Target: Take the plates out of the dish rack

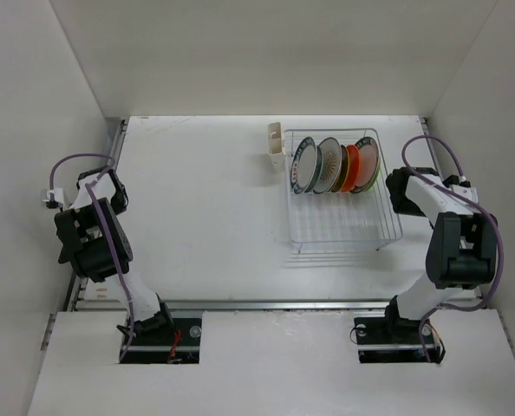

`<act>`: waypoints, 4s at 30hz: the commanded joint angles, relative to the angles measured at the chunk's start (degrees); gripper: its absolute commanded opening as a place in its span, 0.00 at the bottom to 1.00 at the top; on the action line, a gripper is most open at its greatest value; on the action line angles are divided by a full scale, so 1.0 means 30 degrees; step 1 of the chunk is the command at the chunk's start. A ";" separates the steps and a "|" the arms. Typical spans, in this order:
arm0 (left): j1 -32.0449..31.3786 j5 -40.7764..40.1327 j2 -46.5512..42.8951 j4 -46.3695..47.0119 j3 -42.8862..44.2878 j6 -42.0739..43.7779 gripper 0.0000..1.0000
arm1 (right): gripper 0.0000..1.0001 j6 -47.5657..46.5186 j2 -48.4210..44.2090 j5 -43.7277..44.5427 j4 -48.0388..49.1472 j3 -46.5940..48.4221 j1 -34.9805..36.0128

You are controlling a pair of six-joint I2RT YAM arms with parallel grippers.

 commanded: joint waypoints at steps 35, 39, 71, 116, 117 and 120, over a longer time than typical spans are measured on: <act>-1.2805 1.6039 -1.0047 0.6576 0.9457 3.3541 1.00 | 1.00 -3.1128 -1.1326 -2.4267 1.8831 0.3915 0.0306; -1.3040 2.4944 -1.2328 0.5662 0.8243 3.7410 1.00 | 1.00 -3.2184 -0.7962 -2.6589 1.5089 0.6725 0.0306; -1.3215 1.9797 -1.6197 0.7081 -0.1126 3.9973 1.00 | 0.49 -3.1570 -0.0398 -2.9050 1.7220 0.3420 -0.0836; -1.3215 1.5024 -1.4413 0.8081 -0.1421 3.7603 1.00 | 0.00 -3.1014 -0.4614 -2.2320 1.4896 1.0721 0.8183; -1.3041 1.5022 -1.4205 0.7614 -0.1419 3.7281 1.00 | 0.00 -3.1014 -0.4440 -2.5299 1.5659 0.9757 0.9202; -1.1987 1.5637 -1.3822 0.7115 -0.0892 3.6050 1.00 | 0.00 -3.1014 -0.2015 -2.8892 1.6661 0.9543 1.0788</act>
